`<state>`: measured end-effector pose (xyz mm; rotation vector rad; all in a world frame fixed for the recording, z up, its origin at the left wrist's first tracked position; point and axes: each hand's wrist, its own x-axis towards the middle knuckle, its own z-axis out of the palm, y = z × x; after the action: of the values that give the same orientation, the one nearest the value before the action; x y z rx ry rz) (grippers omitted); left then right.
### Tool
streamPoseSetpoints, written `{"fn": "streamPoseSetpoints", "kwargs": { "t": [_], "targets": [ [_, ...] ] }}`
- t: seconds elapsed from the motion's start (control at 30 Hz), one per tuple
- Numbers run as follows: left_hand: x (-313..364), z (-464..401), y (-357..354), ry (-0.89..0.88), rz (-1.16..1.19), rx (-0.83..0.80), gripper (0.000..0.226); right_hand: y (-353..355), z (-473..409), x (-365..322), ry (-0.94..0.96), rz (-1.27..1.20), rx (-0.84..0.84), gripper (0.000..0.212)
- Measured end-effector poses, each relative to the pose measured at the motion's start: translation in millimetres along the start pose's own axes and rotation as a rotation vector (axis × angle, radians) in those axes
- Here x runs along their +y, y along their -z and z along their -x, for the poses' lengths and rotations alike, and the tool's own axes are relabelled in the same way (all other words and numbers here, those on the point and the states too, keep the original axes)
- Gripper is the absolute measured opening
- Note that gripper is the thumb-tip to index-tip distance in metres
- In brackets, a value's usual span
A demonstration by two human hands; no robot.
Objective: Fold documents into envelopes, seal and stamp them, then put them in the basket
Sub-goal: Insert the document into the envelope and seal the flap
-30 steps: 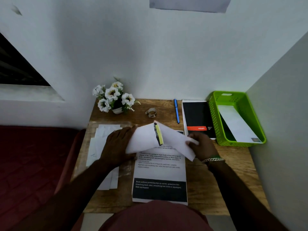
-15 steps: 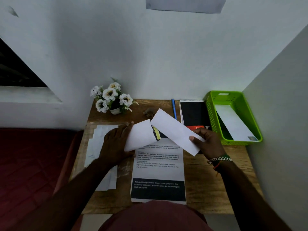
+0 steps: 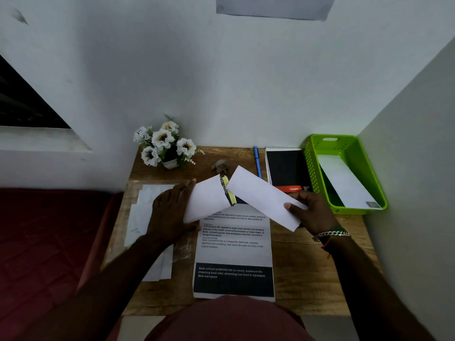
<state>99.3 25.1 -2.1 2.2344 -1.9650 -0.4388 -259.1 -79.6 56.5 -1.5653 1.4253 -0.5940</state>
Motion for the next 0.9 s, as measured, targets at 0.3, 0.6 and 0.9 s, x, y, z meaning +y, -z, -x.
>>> {"fn": "streamPoseSetpoints", "kwargs": {
  "t": [0.3, 0.6, 0.9],
  "targets": [
    [5, 1, -1, -0.028, -0.053, 0.025, 0.138, 9, 0, -14, 0.100, 0.213, -0.121, 0.014],
    [10, 3, -1, -0.111, -0.091, 0.019, 0.137, 16, -12, -29, 0.130, 0.381, -0.293, 0.015],
    [41, 9, -8, -0.261, -0.056, 0.025, 0.132, -24, -20, -45, 0.204, 0.299, -0.203, 0.037]
  ]
}}
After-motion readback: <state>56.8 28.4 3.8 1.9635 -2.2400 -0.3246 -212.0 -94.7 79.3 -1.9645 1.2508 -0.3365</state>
